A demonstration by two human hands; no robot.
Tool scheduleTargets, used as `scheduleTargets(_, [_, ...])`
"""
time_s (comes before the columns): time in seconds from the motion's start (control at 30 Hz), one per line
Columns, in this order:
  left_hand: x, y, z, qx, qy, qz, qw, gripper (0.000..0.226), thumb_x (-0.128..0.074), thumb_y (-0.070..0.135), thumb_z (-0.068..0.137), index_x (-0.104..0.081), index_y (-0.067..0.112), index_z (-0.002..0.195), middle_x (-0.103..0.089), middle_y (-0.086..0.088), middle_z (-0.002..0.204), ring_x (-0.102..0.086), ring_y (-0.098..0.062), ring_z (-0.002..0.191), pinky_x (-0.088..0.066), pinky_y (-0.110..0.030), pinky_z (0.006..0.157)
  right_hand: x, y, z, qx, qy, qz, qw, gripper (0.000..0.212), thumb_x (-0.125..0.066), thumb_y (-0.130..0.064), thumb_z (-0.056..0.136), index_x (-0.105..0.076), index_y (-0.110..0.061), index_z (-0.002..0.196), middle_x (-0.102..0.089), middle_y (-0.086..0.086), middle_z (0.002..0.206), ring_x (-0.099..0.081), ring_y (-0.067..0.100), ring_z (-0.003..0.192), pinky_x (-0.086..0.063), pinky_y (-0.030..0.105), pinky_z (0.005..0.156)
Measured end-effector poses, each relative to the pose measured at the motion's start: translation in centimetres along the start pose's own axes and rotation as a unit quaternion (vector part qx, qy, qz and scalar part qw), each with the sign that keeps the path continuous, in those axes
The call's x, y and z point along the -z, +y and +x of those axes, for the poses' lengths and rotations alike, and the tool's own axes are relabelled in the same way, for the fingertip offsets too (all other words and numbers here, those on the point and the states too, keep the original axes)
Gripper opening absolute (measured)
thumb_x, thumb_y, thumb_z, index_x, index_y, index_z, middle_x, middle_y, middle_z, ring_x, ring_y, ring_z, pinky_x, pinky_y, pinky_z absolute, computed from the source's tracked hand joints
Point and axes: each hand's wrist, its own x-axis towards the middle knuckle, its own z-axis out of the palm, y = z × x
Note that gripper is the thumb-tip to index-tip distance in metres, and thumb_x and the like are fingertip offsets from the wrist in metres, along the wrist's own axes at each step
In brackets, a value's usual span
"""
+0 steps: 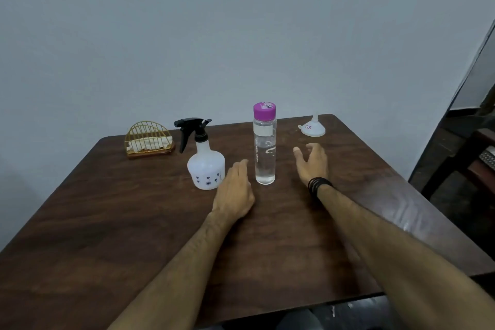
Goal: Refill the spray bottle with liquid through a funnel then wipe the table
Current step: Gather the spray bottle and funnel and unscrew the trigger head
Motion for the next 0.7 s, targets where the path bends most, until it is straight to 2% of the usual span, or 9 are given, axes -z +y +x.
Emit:
scheduleTargets(0.07, [-0.5, -0.2, 0.9, 0.051, -0.064, 0.006, 0.997, 0.059, -0.047, 0.022, 0.102, -0.027, 0.004, 0.155, -0.034, -0.015, 0.158, -0.036, -0.027, 0.145, -0.032, -0.038, 0.12, 0.2, 1.2, 1.7, -0.009, -0.027, -0.071, 0.997, 0.053, -0.06, -0.045, 0.093, -0.051, -0.009, 0.131, -0.053, 0.012, 0.134, -0.048, 0.029, 0.127, -0.039, 0.039, 0.105])
scheduleTargets(0.17, [-0.8, -1.0, 2.5, 0.074, -0.155, 0.065, 0.983, 0.06, -0.029, 0.031, 0.108, -0.015, 0.006, 0.16, -0.012, -0.013, 0.169, -0.011, -0.026, 0.156, -0.012, -0.039, 0.127, 0.2, 2.2, 3.9, -0.013, -0.049, -0.126, 0.991, 0.077, -0.065, -0.052, 0.087, -0.041, -0.006, 0.143, -0.043, 0.014, 0.148, -0.039, 0.03, 0.139, -0.033, 0.04, 0.114])
scheduleTargets(0.3, [-1.8, -1.8, 4.4, 0.091, -0.192, 0.113, 0.971, 0.06, -0.018, 0.037, 0.109, -0.007, 0.011, 0.162, -0.002, -0.007, 0.17, -0.003, -0.022, 0.157, -0.006, -0.043, 0.127, -0.6, 3.0, 7.6, -0.027, -0.052, -0.133, 0.989, 0.101, -0.07, -0.062, 0.077, -0.03, -0.002, 0.148, -0.036, 0.016, 0.154, -0.031, 0.03, 0.145, -0.027, 0.039, 0.119])
scheduleTargets(0.5, [-2.7, -2.4, 5.0, 0.099, -0.189, 0.13, 0.968, 0.061, -0.014, 0.041, 0.108, -0.002, 0.016, 0.162, 0.003, -0.004, 0.17, 0.001, -0.019, 0.157, -0.003, -0.044, 0.126, -1.7, 3.0, 12.7, -0.07, -0.03, -0.034, 0.996, 0.12, -0.078, -0.064, 0.068, -0.017, -0.007, 0.154, -0.031, 0.012, 0.158, -0.025, 0.028, 0.148, -0.028, 0.045, 0.12])
scheduleTargets(0.6, [-3.0, -2.6, 5.2, 0.1, -0.184, 0.127, 0.97, 0.061, -0.013, 0.041, 0.108, -0.001, 0.017, 0.162, 0.004, -0.002, 0.17, 0.003, -0.018, 0.157, -0.003, -0.043, 0.127, -2.0, 2.8, 14.9, -0.086, -0.005, -0.005, 0.996, 0.115, -0.078, -0.061, 0.069, -0.018, -0.014, 0.155, -0.04, 0.013, 0.152, -0.036, 0.032, 0.143, -0.034, 0.048, 0.115])
scheduleTargets(0.7, [-3.1, -2.6, 5.1, 0.102, -0.188, 0.123, 0.969, 0.06, -0.013, 0.041, 0.108, 0.0, 0.018, 0.162, 0.005, -0.001, 0.17, 0.004, -0.017, 0.157, -0.002, -0.043, 0.128, -2.3, 3.3, 16.1, -0.069, -0.018, -0.051, 0.996, 0.084, -0.073, -0.056, 0.077, -0.04, -0.018, 0.144, -0.057, 0.009, 0.137, -0.051, 0.03, 0.13, -0.036, 0.043, 0.11])
